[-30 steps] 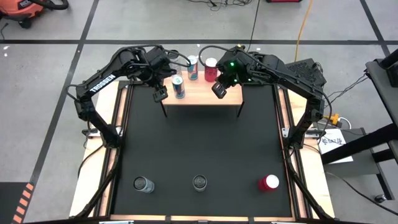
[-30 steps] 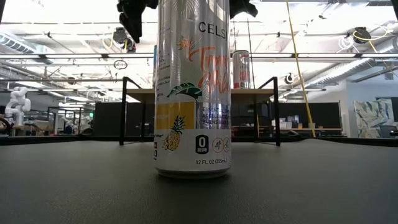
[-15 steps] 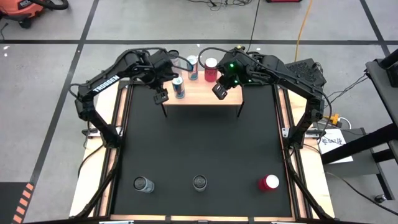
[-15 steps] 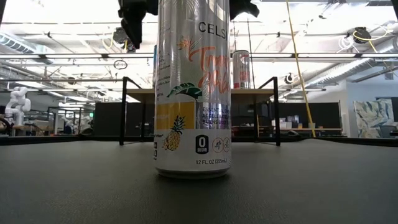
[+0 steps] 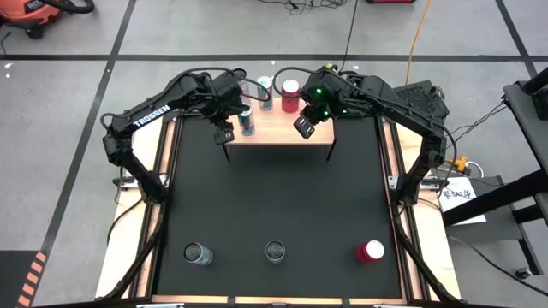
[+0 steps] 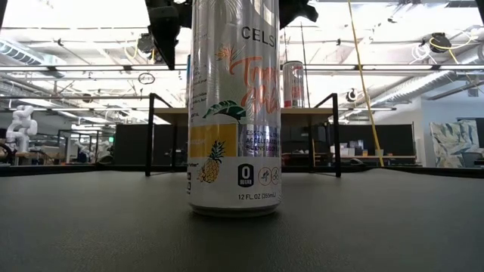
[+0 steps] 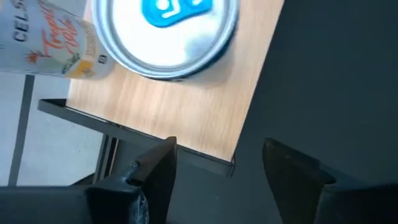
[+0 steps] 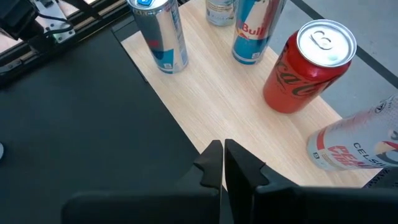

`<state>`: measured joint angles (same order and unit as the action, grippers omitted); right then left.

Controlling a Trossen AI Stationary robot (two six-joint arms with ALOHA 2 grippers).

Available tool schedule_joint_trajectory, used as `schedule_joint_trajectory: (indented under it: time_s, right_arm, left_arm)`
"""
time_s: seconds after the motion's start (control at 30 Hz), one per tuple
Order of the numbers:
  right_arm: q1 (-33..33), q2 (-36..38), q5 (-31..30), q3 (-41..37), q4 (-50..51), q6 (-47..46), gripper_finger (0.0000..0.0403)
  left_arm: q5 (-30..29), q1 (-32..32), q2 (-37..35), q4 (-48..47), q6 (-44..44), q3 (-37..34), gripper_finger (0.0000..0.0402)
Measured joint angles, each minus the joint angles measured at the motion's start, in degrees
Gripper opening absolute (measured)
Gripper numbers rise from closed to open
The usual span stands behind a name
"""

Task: Place canned beverage on shelf
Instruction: Put the blue soda can on the shelf

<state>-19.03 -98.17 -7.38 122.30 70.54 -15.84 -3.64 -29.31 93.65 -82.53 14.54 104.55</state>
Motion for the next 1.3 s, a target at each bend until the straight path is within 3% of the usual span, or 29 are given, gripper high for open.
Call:
schedule_joint_trajectory:
  time_s: [0.7,1.3]
  right_arm:
    - [0.0,-0.02,0.09,0.0,0.02,0.0,0.0]
    - [0.0,-0.02,0.09,0.07,0.02,0.01,0.0]
  left_arm:
    - [2.08,-4.23,0.85,7.89,2.65,0.07,0.0216]
    - [1.85,-4.8,3.48,8.0,2.52,0.07,0.0216]
